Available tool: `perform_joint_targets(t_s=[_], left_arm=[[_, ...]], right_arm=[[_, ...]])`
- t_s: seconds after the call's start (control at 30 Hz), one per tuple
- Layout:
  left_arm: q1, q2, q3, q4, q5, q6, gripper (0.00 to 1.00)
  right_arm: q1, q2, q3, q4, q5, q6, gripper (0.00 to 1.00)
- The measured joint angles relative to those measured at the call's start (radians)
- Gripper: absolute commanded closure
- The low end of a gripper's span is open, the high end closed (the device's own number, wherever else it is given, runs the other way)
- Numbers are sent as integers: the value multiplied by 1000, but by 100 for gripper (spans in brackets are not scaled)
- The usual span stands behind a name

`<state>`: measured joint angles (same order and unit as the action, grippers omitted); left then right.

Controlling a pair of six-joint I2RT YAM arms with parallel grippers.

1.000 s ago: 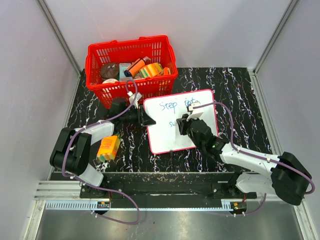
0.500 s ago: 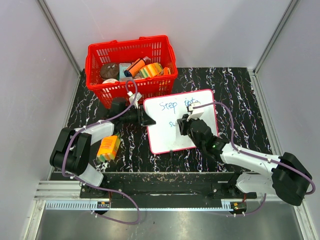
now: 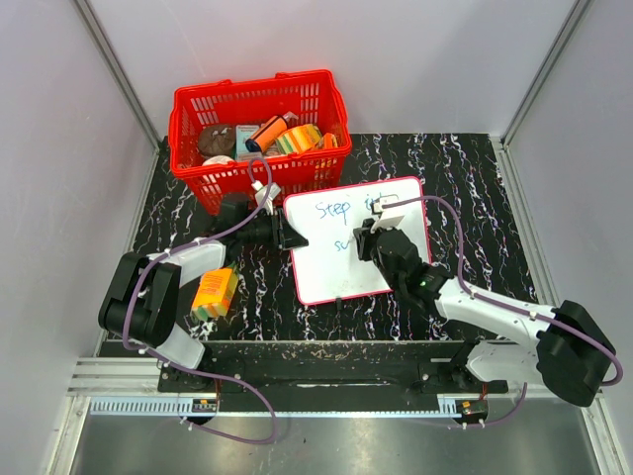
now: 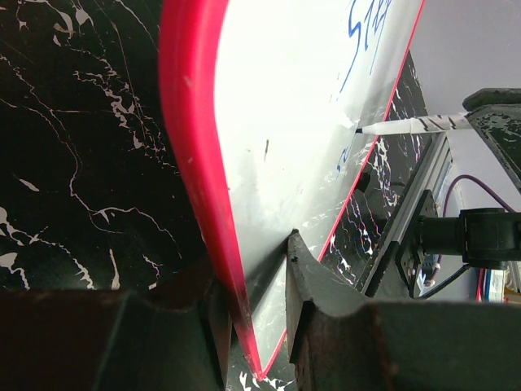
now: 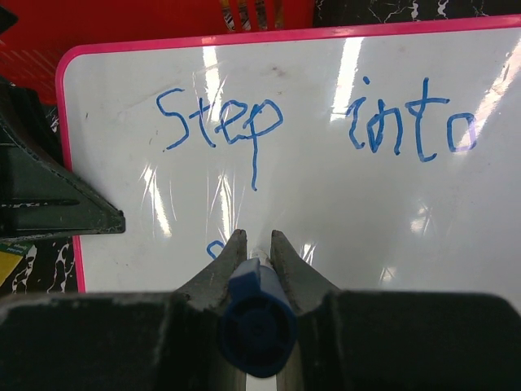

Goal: Write a sentence on the whiteboard

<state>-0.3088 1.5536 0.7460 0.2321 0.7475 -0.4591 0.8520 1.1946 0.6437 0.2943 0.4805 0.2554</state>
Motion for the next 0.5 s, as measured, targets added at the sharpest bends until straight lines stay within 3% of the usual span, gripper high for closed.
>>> perform_joint_targets(t_s=[0.5], left_arm=[[0, 0, 0, 0, 0, 0, 100]], right_arm=[[-3, -8, -12, -1, -13, 12, 100]])
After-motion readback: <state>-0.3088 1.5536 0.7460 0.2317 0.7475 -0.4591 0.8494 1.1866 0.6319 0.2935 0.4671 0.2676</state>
